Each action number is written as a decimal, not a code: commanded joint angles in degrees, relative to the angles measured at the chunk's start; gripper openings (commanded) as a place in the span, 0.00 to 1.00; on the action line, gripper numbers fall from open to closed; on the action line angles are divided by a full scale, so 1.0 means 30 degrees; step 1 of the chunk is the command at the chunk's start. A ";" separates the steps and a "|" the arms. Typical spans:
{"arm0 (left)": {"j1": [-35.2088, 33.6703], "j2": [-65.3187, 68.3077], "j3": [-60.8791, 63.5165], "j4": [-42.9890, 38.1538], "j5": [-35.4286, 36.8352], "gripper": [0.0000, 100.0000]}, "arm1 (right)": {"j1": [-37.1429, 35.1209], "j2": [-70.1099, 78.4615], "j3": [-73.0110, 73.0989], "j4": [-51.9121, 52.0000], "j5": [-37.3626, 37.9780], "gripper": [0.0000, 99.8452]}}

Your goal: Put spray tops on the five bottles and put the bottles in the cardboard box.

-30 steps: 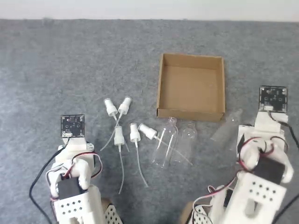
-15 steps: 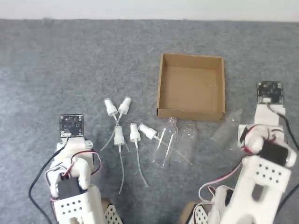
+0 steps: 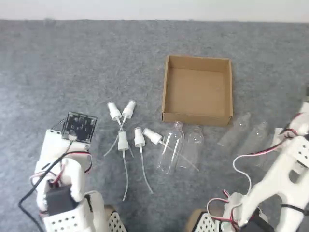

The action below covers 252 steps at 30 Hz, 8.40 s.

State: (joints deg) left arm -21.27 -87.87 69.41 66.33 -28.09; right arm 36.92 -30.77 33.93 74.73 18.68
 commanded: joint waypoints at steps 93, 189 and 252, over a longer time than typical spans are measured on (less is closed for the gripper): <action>0.4689 3.6396 -3.3509 0.5744 1.0842 0.01 | 0.2593 0.5817 0.4923 -0.9011 0.9084 0.05; 0.3516 2.4557 -1.3905 0.2374 0.2872 0.01 | 0.2593 0.6022 0.5333 -0.8982 1.0432 0.05; 0.2462 3.8711 -2.3810 0.0234 0.3780 0.03 | 0.2623 0.5993 0.5333 -0.8894 1.0432 0.05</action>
State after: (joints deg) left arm -13.45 29.49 0.40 67.56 -16.04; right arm 43.78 -13.36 49.05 47.91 49.19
